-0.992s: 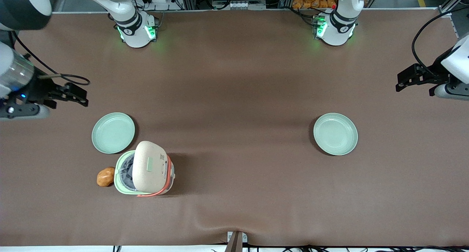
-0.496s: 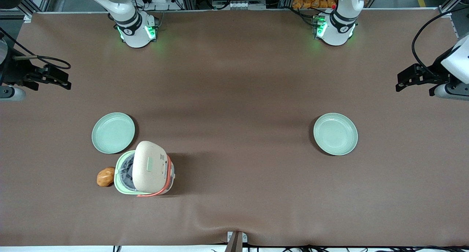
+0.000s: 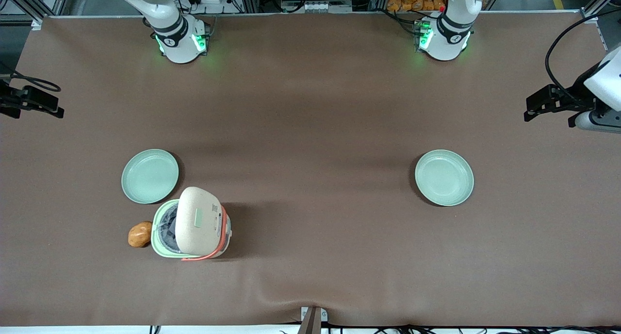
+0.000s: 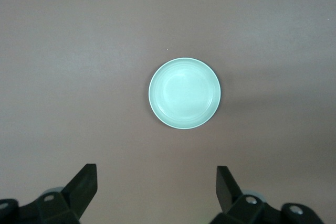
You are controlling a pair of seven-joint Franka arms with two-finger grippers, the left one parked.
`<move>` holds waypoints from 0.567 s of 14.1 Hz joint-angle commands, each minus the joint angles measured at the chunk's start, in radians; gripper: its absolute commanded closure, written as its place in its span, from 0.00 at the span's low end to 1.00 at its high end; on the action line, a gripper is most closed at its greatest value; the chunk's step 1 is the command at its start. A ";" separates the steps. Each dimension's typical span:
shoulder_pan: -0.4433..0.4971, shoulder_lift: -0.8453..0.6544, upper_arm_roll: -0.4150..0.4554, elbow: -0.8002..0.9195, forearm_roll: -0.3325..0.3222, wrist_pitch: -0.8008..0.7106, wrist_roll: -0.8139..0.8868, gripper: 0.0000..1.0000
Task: Press rice cooker button with right arm
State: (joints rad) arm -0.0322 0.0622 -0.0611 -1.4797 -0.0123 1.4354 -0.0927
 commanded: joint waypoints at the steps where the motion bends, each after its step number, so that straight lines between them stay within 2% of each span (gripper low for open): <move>1: 0.005 -0.027 0.010 -0.027 -0.041 0.002 -0.010 0.00; 8: 0.008 -0.025 0.012 -0.027 -0.021 0.006 0.011 0.00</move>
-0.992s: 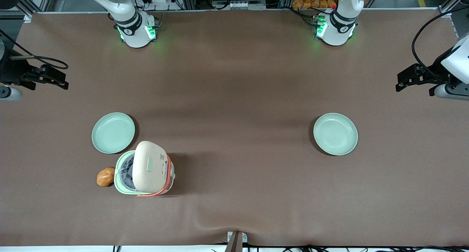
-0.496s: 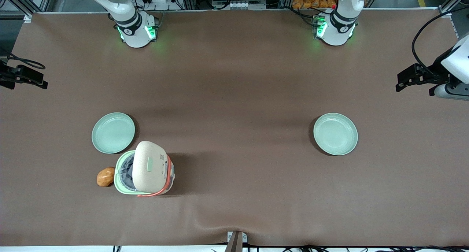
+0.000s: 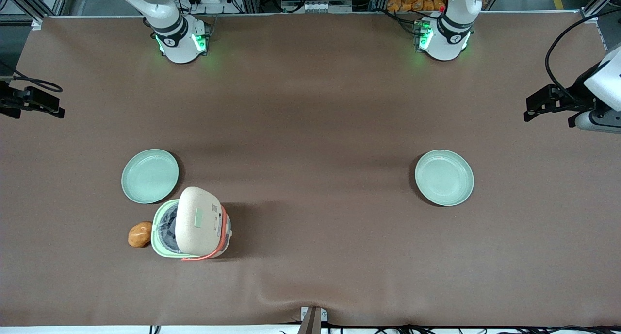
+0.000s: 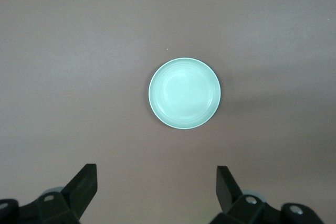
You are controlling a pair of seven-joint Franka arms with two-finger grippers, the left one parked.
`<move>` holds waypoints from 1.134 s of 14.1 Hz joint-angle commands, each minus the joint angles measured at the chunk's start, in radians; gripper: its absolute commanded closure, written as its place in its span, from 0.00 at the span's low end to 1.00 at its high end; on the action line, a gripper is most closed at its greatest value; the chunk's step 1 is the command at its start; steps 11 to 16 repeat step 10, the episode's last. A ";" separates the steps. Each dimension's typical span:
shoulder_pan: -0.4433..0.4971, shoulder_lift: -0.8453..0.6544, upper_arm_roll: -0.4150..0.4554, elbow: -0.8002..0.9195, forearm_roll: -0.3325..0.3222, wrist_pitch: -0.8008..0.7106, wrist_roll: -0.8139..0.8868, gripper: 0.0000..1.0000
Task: Press rice cooker button with right arm
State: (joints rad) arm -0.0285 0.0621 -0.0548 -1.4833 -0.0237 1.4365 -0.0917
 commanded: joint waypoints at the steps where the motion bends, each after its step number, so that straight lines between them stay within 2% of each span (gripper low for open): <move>1: 0.004 -0.025 0.006 -0.022 0.001 0.005 0.010 0.00; 7: 0.004 -0.025 0.007 -0.018 0.024 0.008 0.010 0.00; 16: 0.004 -0.025 0.007 -0.018 0.024 0.008 0.009 0.00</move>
